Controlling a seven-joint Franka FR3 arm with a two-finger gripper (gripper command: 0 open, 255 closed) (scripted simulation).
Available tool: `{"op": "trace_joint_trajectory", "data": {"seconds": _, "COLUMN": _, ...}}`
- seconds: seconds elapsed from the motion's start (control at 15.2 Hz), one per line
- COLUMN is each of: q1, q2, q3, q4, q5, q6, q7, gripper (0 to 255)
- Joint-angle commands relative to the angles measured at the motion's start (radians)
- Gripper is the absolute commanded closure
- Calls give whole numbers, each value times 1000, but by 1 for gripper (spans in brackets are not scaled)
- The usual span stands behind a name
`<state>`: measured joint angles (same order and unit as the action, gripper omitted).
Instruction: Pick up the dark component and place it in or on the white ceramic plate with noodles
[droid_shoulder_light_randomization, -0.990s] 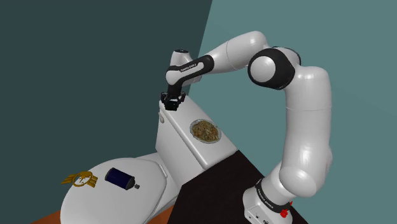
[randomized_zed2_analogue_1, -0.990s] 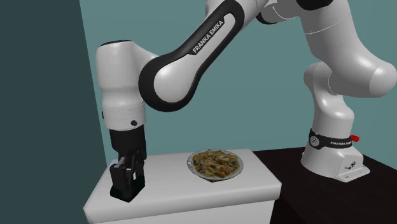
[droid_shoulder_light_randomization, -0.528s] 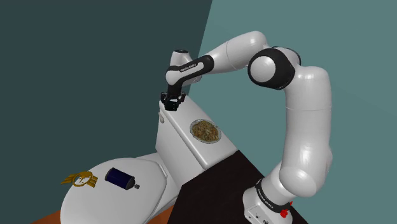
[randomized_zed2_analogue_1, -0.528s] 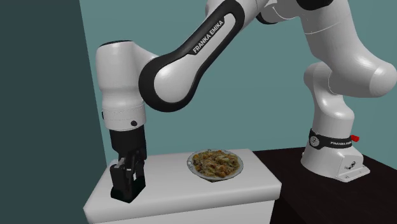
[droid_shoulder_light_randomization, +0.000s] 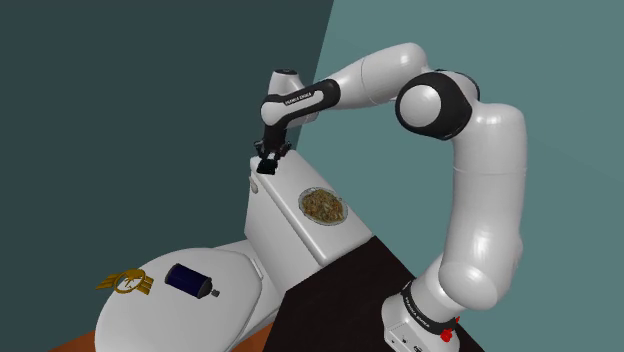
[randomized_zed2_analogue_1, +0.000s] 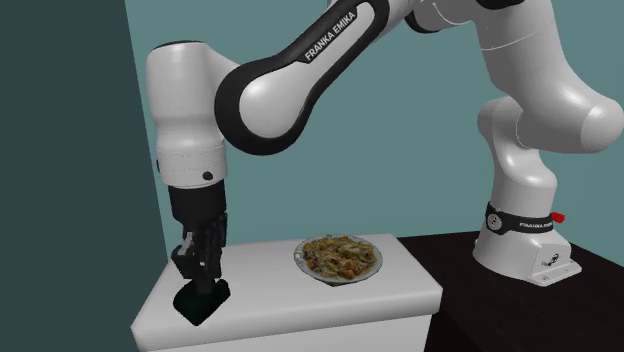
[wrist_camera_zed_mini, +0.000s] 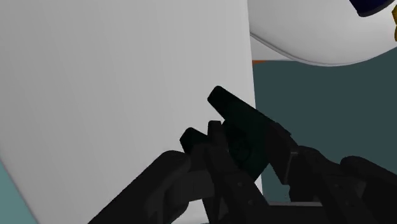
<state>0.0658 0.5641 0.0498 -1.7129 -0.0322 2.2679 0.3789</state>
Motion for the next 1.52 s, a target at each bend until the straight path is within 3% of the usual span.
{"op": "trace_joint_trajectory", "data": {"seconds": 0.0, "q1": -2, "q2": -19, "q3": 1, "q4": -1, "q5": 1, "q6": -18, "q7": -2, "gripper": 255}}
{"op": "trace_joint_trajectory", "data": {"seconds": 0.26, "q1": -2, "q2": -34, "q3": 1, "q4": 1, "q5": 2, "q6": -35, "q7": -3, "gripper": 255}}
{"op": "trace_joint_trajectory", "data": {"seconds": 0.33, "q1": -2, "q2": -34, "q3": 1, "q4": 1, "q5": 2, "q6": -35, "q7": -3, "gripper": 0}}
{"op": "trace_joint_trajectory", "data": {"seconds": 0.53, "q1": -86, "q2": 107, "q3": 106, "q4": 183, "q5": -105, "q6": -97, "q7": -576, "gripper": 0}}
{"op": "trace_joint_trajectory", "data": {"seconds": 1.06, "q1": -85, "q2": 165, "q3": 101, "q4": 172, "q5": -118, "q6": -28, "q7": -569, "gripper": 0}}
{"op": "trace_joint_trajectory", "data": {"seconds": 1.45, "q1": -85, "q2": 165, "q3": 101, "q4": 172, "q5": -118, "q6": -28, "q7": -569, "gripper": 0}}
